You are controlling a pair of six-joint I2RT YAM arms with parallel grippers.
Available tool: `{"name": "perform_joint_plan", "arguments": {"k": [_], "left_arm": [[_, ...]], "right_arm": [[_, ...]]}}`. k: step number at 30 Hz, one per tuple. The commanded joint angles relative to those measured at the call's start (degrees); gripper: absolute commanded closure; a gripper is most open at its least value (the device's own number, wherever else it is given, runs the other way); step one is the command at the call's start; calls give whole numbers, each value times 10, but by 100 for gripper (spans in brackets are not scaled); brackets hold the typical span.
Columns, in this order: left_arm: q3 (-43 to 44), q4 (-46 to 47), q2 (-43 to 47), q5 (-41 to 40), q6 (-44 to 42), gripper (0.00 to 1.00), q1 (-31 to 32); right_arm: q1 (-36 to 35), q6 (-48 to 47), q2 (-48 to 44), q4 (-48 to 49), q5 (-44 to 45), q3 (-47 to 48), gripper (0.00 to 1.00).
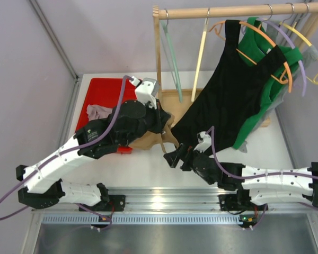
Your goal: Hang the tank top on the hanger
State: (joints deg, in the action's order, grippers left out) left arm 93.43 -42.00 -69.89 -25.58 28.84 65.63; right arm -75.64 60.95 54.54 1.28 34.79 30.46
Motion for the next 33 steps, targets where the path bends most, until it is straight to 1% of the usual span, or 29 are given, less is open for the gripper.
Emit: {"name": "perform_joint_plan", "arguments": {"k": [1, 5, 10, 18, 20, 21, 22, 23, 24, 25, 26, 27, 28, 29, 30, 32, 33], "left_arm": [[29, 39, -2, -3, 0, 100, 7], [34, 31, -2, -3, 1, 100, 13], [36, 26, 1, -6, 1, 100, 14], [44, 32, -11, -1, 1, 100, 22], [54, 28, -14, -1, -1, 100, 24], [58, 25, -17, -3, -2, 100, 26], [61, 21, -17, -5, -2, 100, 31], [62, 20, -17, -7, -3, 100, 32], [62, 20, -14, -8, -3, 100, 34], [62, 20, -13, -9, -4, 100, 36], [62, 19, -11, -9, -8, 100, 37], [65, 19, -10, -7, -12, 100, 38], [75, 18, -9, -8, -20, 100, 38], [83, 11, -10, -8, -26, 100, 38], [92, 6, -14, -7, -31, 100, 38], [123, -2, -17, -6, -47, 100, 39], [130, -5, -22, -5, -53, 100, 39]], "right_arm": [[-7, 21, 11, -7, 60, 36, 5], [8, 19, -13, -8, 82, 29, 7], [12, 15, -29, -1, 78, 15, 8], [16, 25, 46, 4, 37, 38, 10], [20, 30, 48, 1, 38, 38, 15], [21, 33, 43, 0, 40, 35, 19], [21, 32, 36, -3, 47, 33, 28], [21, 31, 19, -11, 53, 34, 34], [21, 26, 9, -41, 61, 42, 42], [22, 22, 0, -64, 69, 50, 57], [22, 18, -22, -82, 88, 58, 66], [22, 4, -34, -119, 98, 77, 82], [22, -6, -47, -131, 106, 86, 89], [22, -17, -74, -143, 122, 96, 96], [22, -40, -88, -157, 129, 117, 100], [22, -68, -128, -185, 147, 140, 100], [22, -96, -138, -194, 151, 168, 100]]}}
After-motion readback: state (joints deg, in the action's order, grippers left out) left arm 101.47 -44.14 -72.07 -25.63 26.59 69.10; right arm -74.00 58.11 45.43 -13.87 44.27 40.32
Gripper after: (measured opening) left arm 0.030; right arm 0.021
